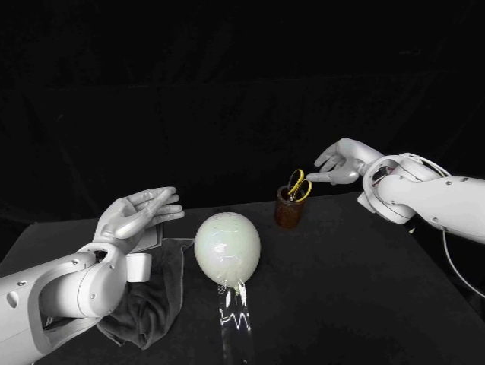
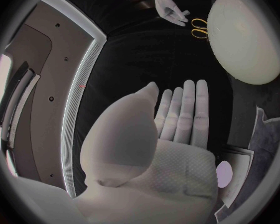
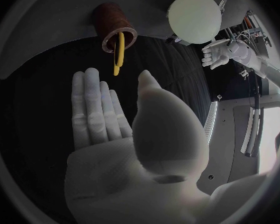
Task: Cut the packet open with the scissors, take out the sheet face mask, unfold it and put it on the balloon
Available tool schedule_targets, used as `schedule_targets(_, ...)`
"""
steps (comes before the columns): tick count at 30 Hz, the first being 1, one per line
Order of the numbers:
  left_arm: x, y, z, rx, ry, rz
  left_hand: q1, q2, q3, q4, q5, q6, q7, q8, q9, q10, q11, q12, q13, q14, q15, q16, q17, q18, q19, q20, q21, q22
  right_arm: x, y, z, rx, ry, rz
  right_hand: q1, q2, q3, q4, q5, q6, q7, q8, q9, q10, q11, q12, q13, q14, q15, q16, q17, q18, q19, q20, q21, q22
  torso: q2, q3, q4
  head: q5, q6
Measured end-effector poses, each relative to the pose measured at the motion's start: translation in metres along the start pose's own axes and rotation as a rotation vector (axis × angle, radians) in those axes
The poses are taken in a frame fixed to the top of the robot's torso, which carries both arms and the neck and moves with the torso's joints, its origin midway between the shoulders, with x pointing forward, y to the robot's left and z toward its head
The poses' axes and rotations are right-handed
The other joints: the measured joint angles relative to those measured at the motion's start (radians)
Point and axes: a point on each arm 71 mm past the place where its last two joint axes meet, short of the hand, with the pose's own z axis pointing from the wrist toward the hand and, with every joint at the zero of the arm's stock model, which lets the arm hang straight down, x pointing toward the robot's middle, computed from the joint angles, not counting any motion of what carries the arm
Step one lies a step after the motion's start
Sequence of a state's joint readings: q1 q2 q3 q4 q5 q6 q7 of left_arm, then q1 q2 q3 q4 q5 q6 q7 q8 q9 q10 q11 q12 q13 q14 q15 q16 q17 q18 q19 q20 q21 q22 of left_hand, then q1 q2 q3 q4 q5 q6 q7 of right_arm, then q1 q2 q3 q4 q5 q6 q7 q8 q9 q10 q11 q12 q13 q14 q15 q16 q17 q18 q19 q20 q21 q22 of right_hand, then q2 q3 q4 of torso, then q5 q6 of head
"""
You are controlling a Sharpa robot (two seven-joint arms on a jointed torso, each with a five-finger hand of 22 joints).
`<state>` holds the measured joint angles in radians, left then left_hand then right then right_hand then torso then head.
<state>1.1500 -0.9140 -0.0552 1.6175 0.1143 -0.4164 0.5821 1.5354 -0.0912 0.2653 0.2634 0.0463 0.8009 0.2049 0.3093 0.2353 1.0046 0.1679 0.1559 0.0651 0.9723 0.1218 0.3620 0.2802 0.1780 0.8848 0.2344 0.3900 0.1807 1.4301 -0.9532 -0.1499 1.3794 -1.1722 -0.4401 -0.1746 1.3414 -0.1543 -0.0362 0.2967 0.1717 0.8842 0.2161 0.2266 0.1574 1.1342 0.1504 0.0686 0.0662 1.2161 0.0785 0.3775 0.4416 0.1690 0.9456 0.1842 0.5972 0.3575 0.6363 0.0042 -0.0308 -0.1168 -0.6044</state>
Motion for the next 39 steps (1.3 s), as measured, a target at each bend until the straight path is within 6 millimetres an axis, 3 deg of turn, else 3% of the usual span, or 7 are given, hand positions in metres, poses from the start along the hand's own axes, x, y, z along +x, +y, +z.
schedule_targets(6,0.000,0.000,-0.001,-0.006,-0.003,-0.013,0.000,0.000,0.002,0.003,0.000,0.000,0.000,0.000,0.000,0.000,0.000,0.000,0.000,0.000,0.000,0.000,0.000,0.000,0.000,0.000,0.000,0.000,0.007,0.007,0.005,0.008,0.017,-0.006,-0.009,0.024,-0.002,0.000,0.000,0.011,-0.004,0.000,0.000,0.008,-0.008,0.000,0.001,0.000,0.000,-0.007,0.013,-0.001,0.000,0.000,0.000,0.000,0.000,-0.0004,0.0001,-0.001,0.000)
schedule_targets(7,0.000,0.000,-0.001,-0.006,-0.003,-0.014,0.000,0.000,0.003,0.003,0.000,0.000,0.000,0.000,-0.001,0.000,0.000,0.000,0.000,0.000,0.000,0.000,0.000,0.000,0.000,0.000,0.000,0.000,0.008,0.007,0.006,0.011,0.020,-0.007,-0.010,0.037,-0.002,0.000,0.000,0.024,-0.008,0.004,0.000,0.022,-0.011,0.004,0.003,0.004,-0.004,-0.010,0.016,-0.001,0.000,0.000,0.000,0.000,0.000,-0.0006,0.0001,-0.002,-0.001)
schedule_targets(10,-0.001,-0.001,-0.001,-0.008,-0.005,-0.018,0.000,0.000,0.000,0.006,0.000,0.000,0.000,-0.004,-0.001,0.000,0.000,-0.005,0.000,0.000,0.000,0.000,0.001,-0.001,0.000,0.000,0.000,0.000,0.011,0.008,0.007,0.018,0.033,-0.014,-0.007,0.041,-0.002,0.000,0.000,0.047,-0.020,0.013,0.001,0.051,-0.022,0.010,0.005,0.024,-0.016,-0.011,0.030,-0.001,0.004,-0.004,0.001,0.005,0.000,-0.0008,0.0000,-0.001,-0.003)
schedule_targets(14,-0.001,-0.001,-0.001,-0.009,-0.007,-0.022,0.000,0.000,0.000,0.006,0.000,0.001,-0.001,-0.004,-0.001,0.000,0.000,-0.005,0.000,0.000,0.000,0.000,0.001,-0.001,0.000,0.000,0.000,0.000,0.016,0.007,0.008,0.031,0.054,-0.026,0.011,0.059,0.002,-0.005,0.000,0.049,-0.020,0.013,0.001,0.057,-0.025,0.010,0.005,0.028,-0.017,-0.011,0.041,-0.001,0.007,-0.007,0.009,0.009,0.000,-0.0007,-0.0010,0.003,-0.005)
schedule_targets(28,-0.003,-0.002,-0.002,-0.016,-0.014,-0.034,-0.004,-0.004,0.000,0.006,0.000,0.001,-0.001,-0.004,-0.001,0.000,0.000,-0.005,0.000,0.000,0.000,0.000,0.001,-0.001,0.000,0.000,0.000,-0.001,0.025,0.004,0.010,0.069,0.100,-0.061,0.066,0.063,0.012,-0.008,0.000,0.056,-0.027,0.013,-0.003,0.066,-0.028,0.010,0.003,0.038,-0.020,-0.015,0.058,-0.003,0.010,-0.009,0.016,0.014,0.002,0.0024,0.0003,0.004,-0.011)
schedule_targets(32,-0.004,-0.002,-0.002,-0.017,-0.016,-0.036,-0.004,-0.004,0.000,0.006,0.000,0.001,-0.001,-0.004,-0.001,0.000,0.000,-0.005,0.000,0.000,0.000,0.000,0.001,-0.001,0.000,0.000,0.000,-0.001,0.027,0.004,0.010,0.072,0.110,-0.064,0.078,0.076,0.019,-0.010,0.000,0.064,-0.028,0.013,-0.004,0.082,-0.034,0.010,0.003,0.047,-0.028,-0.015,0.066,-0.003,0.013,-0.013,0.021,0.018,0.004,0.0026,0.0006,0.003,-0.011)
schedule_targets(39,-0.004,-0.003,-0.003,-0.019,-0.016,-0.039,-0.004,-0.004,0.001,0.008,0.000,0.001,-0.001,-0.004,-0.002,0.000,0.000,-0.009,0.000,0.000,0.000,-0.003,0.003,-0.008,0.000,0.000,0.000,-0.001,0.030,0.006,0.011,0.071,0.118,-0.066,0.089,0.106,0.056,-0.003,0.018,0.118,-0.057,0.021,-0.003,0.145,-0.059,0.014,0.011,0.078,-0.048,-0.002,0.092,0.008,0.031,-0.031,0.044,0.035,0.004,0.0025,0.0006,0.002,-0.013)
